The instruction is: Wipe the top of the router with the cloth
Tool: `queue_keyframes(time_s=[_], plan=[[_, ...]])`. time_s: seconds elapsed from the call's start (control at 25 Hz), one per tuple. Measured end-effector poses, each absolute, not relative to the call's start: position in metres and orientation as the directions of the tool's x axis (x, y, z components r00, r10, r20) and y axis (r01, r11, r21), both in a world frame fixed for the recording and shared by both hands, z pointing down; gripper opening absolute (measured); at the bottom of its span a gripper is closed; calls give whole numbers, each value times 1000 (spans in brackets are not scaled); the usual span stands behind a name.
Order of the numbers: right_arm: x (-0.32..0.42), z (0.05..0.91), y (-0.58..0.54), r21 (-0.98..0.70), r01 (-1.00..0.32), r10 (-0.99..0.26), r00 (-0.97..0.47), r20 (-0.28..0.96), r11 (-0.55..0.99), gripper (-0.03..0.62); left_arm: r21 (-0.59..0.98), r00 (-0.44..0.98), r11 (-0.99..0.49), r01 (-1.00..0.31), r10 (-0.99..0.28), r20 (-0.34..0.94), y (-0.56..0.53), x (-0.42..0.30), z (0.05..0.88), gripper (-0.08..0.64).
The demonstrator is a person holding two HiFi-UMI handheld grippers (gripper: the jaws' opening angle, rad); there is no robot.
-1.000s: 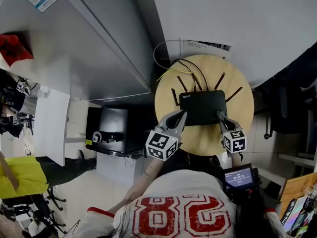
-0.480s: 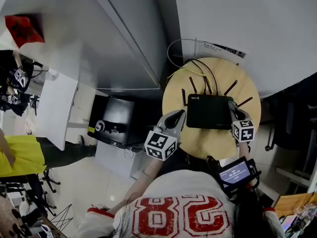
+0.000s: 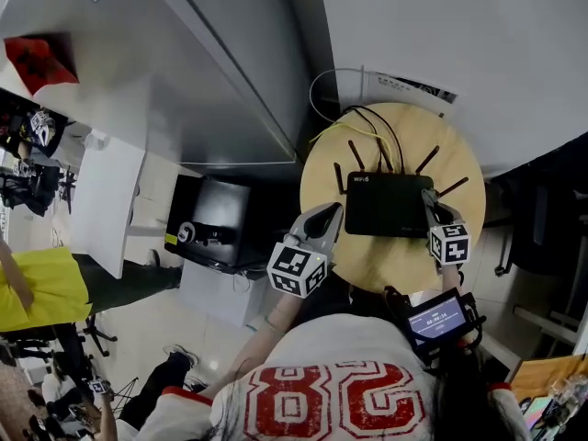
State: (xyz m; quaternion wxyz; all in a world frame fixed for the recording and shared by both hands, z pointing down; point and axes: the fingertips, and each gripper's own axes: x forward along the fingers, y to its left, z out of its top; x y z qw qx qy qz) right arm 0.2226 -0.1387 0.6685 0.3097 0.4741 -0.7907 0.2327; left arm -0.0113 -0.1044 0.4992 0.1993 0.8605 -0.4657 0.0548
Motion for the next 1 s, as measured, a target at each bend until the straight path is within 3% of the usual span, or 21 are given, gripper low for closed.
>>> queue_keyframes(time_s=[0.64, 1.0], plan=[[211, 669, -54, -151, -922, -616, -353, 705, 356, 38, 274, 762, -712, -647, -598, 247, -87, 54, 492, 5], [209, 666, -30, -167, -928, -615, -349, 707, 334, 38, 297, 817, -762, -576, -521, 247, -75, 75, 496, 5]])
